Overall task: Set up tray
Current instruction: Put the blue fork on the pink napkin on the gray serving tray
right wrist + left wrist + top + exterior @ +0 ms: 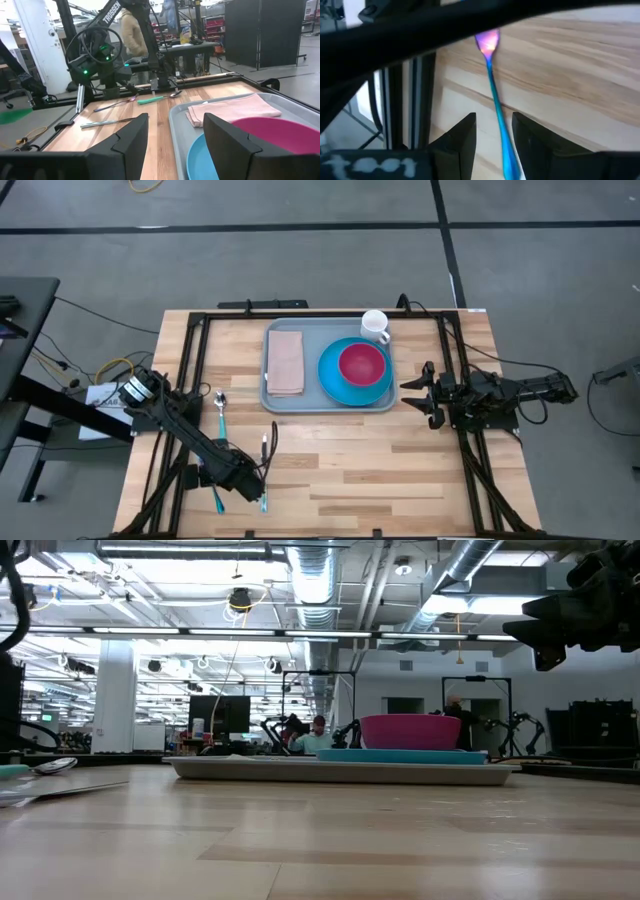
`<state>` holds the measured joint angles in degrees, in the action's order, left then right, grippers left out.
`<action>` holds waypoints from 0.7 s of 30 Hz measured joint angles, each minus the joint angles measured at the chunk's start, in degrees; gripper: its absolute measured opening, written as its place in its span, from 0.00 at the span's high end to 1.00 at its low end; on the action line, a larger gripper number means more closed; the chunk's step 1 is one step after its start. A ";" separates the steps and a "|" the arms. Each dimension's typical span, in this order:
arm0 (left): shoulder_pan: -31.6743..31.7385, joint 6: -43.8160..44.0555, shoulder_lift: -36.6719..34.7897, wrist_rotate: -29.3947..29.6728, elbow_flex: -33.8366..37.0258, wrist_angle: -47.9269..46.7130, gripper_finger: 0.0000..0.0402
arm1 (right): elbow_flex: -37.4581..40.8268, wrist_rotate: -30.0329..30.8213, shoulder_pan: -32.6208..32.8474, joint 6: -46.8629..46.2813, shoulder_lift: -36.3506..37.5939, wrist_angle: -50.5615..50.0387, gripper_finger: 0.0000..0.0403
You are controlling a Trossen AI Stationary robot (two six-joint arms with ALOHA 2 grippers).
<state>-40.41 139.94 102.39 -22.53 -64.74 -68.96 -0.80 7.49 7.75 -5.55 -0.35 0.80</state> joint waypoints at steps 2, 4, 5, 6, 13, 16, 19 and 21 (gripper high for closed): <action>-0.19 -0.15 0.00 0.26 0.19 0.18 0.71 | 0.00 0.00 -0.02 -0.01 0.00 0.02 0.55; -0.58 -4.47 0.00 2.24 0.01 0.67 0.71 | 0.00 0.00 0.00 -0.01 0.01 -0.02 0.55; -0.65 -8.34 0.00 2.90 -0.24 0.99 0.71 | 0.00 0.00 0.00 0.01 -0.01 0.00 0.55; -0.69 -12.66 -0.01 3.12 -0.61 1.13 0.71 | 0.00 0.00 -0.02 0.01 0.01 0.00 0.55; -2.61 -54.38 -0.02 2.19 -0.97 -3.53 0.71 | 0.00 0.00 0.00 0.01 0.01 0.00 0.55; -5.45 -75.03 -0.02 3.54 -0.97 -6.60 0.71 | 0.00 0.00 0.00 0.01 0.01 0.00 0.55; -9.85 -92.89 -0.03 7.19 -0.97 -8.05 0.71 | 0.00 0.00 -0.01 0.01 -0.01 0.00 0.55; -13.18 -100.27 -0.04 10.01 -0.82 -7.36 0.71 | 0.00 0.00 -0.01 0.01 0.01 0.00 0.55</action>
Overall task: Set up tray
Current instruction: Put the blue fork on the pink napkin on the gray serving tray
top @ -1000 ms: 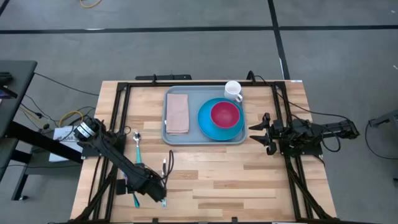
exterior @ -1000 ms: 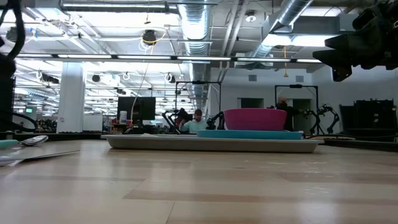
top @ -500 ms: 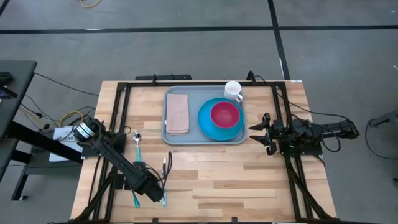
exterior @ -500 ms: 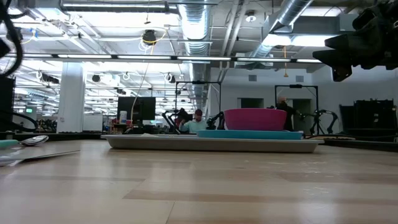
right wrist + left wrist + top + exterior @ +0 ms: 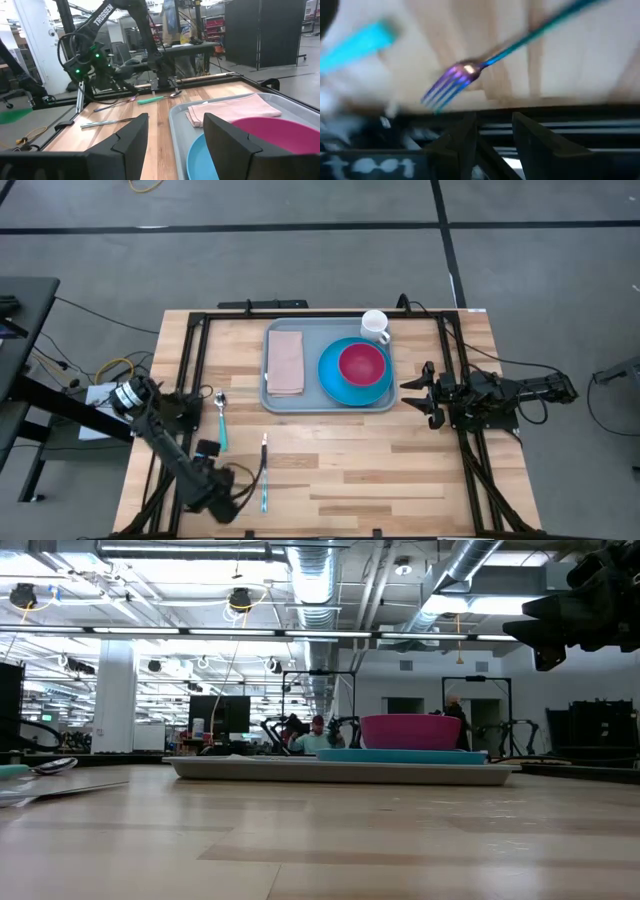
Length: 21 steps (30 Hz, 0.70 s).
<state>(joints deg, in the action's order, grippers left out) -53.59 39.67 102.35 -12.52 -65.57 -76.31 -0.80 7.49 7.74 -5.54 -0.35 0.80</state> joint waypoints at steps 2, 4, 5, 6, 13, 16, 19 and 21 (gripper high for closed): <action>-3.44 -4.90 0.00 1.32 0.21 1.71 0.71 | -0.02 0.00 0.01 0.00 -0.02 0.00 0.55; -7.07 -8.92 0.00 2.17 0.21 3.82 0.71 | 0.00 0.00 0.01 -0.01 0.00 0.00 0.55; -8.72 -10.57 0.00 2.23 0.21 4.81 0.71 | 0.00 0.00 0.00 -0.02 -0.01 0.00 0.55; -10.39 -12.04 0.00 2.51 0.21 5.27 0.71 | 0.00 0.00 0.00 -0.01 -0.01 0.00 0.55; -16.38 -15.81 0.00 11.55 0.21 5.71 0.71 | 0.00 0.00 0.01 0.00 0.01 0.00 0.55; -16.69 -16.23 0.00 14.74 0.21 6.96 0.71 | 0.00 0.00 0.00 -0.01 0.01 0.00 0.55; -16.58 -17.05 -0.02 16.40 0.21 10.02 0.71 | 0.00 0.00 0.01 -0.02 0.01 0.00 0.55; -16.51 -18.04 -0.02 17.54 0.21 12.18 0.71 | -0.01 0.00 0.00 -0.01 0.01 0.00 0.55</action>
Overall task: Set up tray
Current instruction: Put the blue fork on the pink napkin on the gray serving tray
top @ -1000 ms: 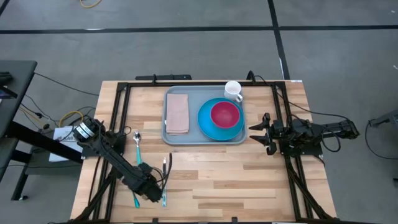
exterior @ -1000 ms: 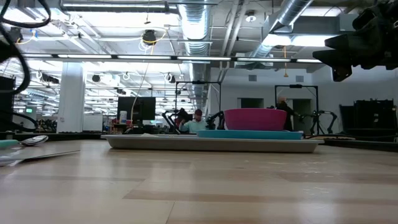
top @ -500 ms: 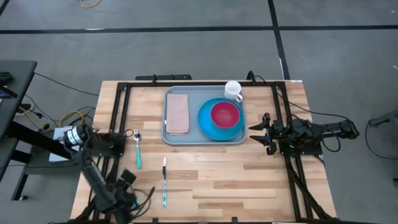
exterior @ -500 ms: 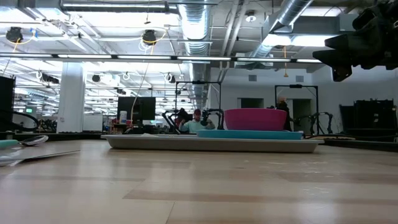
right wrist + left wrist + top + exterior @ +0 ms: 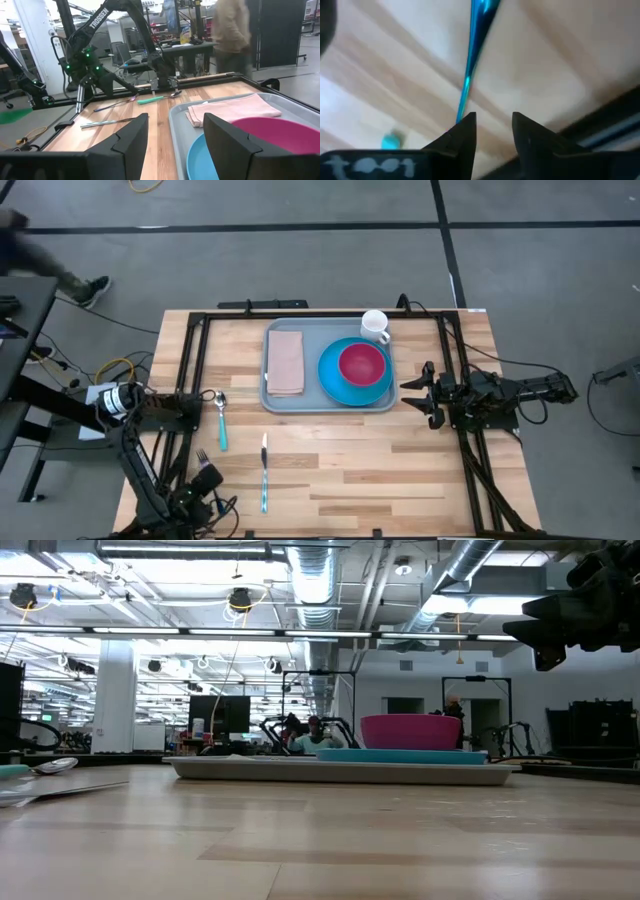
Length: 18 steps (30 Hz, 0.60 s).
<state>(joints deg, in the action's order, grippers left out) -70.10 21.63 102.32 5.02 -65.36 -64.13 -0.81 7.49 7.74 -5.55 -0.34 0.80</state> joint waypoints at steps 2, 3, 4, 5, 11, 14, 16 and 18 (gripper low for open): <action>0.21 -0.59 0.00 0.69 0.00 1.47 0.71 | 0.01 0.00 0.01 0.01 0.00 0.00 0.55; 0.39 -0.94 0.00 0.63 0.00 1.70 0.71 | 0.01 0.00 0.01 -0.01 0.00 0.00 0.55; 0.53 -1.61 0.00 0.61 0.00 1.81 0.71 | 0.01 0.00 0.01 0.00 0.00 0.00 0.55; 0.66 -2.63 0.00 0.65 0.00 1.80 0.71 | 0.01 0.00 0.00 -0.01 -0.01 0.00 0.55; 1.21 -7.21 0.00 5.50 0.02 1.18 0.71 | 0.01 0.00 0.00 -0.01 0.00 0.00 0.55; 1.96 -9.24 -0.02 5.25 1.32 3.06 0.71 | -0.01 0.02 0.01 0.01 -0.02 0.00 0.55; 2.31 -10.03 -0.07 4.80 2.99 3.86 0.71 | 0.01 0.00 0.00 0.00 -0.01 0.00 0.55; 2.85 -10.11 -0.07 4.63 4.63 4.66 0.71 | 0.01 0.00 0.01 0.01 -0.01 0.02 0.55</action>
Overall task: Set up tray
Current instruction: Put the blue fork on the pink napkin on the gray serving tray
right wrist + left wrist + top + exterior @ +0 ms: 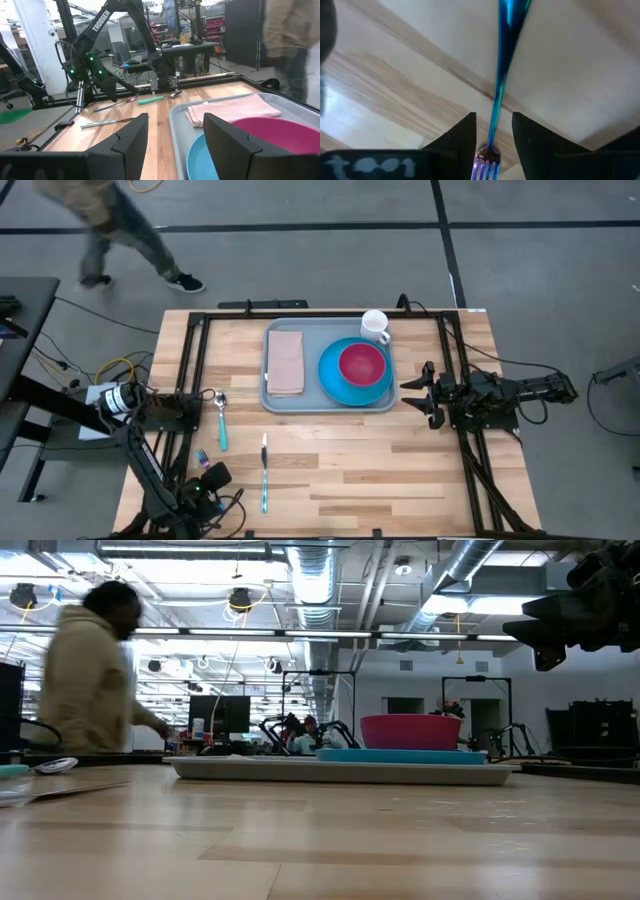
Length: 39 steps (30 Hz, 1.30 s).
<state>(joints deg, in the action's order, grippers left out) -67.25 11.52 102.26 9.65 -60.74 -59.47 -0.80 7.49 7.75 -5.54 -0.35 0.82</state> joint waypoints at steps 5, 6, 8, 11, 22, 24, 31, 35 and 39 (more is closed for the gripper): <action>0.99 -1.02 0.00 -0.21 2.99 1.33 0.71 | 0.00 0.00 0.00 -0.02 0.01 -0.01 0.55; 1.10 -1.40 0.00 -0.31 3.40 1.77 0.71 | 0.00 0.01 0.00 0.00 0.00 0.00 0.55; 1.10 -1.39 -0.09 -0.31 3.97 2.77 0.71 | 0.00 0.00 -0.01 -0.02 -0.01 -0.01 0.55; 1.10 -1.88 -0.26 -1.39 4.58 4.73 0.71 | 0.00 0.02 0.00 -0.02 0.01 0.00 0.55; 1.15 -1.96 -0.17 -2.64 4.75 6.34 0.84 | 0.00 0.00 -0.02 -0.02 0.01 0.00 0.55; 1.15 -1.74 -0.13 -3.16 4.77 6.47 0.90 | 0.00 0.01 -0.02 -0.01 0.01 0.00 0.55; 1.10 -1.26 -0.07 -2.95 4.77 6.53 0.98 | 0.00 0.01 0.00 -0.02 0.00 0.00 0.55; 1.10 -1.20 -0.02 -2.91 4.66 6.18 0.99 | 0.00 0.00 0.00 0.00 -0.01 0.00 0.55; 1.15 -3.19 0.13 -2.94 3.48 3.35 0.99 | 0.00 0.00 0.00 -0.02 0.00 -0.01 0.55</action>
<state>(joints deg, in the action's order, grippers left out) -66.11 8.33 102.39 6.72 -57.26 -56.12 -0.80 7.49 7.75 -5.56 -0.35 0.81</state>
